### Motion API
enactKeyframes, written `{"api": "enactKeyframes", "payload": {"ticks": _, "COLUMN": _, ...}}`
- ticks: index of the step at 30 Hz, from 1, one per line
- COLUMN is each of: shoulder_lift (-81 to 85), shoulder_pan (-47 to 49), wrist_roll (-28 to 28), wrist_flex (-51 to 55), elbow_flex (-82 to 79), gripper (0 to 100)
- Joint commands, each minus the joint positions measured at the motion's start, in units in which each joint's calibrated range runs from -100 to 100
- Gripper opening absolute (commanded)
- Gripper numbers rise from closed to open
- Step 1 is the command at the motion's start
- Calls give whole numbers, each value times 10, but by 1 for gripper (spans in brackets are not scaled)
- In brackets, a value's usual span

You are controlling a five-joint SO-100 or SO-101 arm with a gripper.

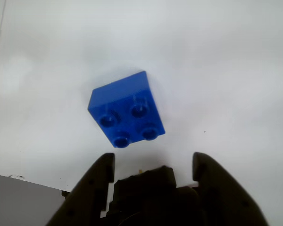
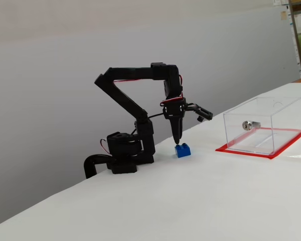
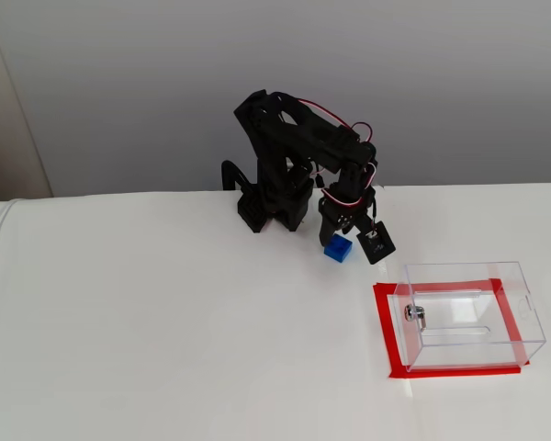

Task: Pick the blue lego brick and place it into the transparent box

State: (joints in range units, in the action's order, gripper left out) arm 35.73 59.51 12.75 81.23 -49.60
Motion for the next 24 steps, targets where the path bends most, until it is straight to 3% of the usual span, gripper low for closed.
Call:
{"api": "enactKeyframes", "payload": {"ticks": 1, "shoulder_lift": -6, "shoulder_pan": 3, "wrist_roll": 3, "wrist_flex": 0, "elbow_flex": 29, "gripper": 19}}
{"api": "enactKeyframes", "payload": {"ticks": 8, "shoulder_lift": -34, "shoulder_pan": 4, "wrist_roll": -2, "wrist_flex": 3, "elbow_flex": 68, "gripper": 33}}
{"api": "enactKeyframes", "payload": {"ticks": 24, "shoulder_lift": -126, "shoulder_pan": 54, "wrist_roll": 3, "wrist_flex": -6, "elbow_flex": 95, "gripper": 33}}
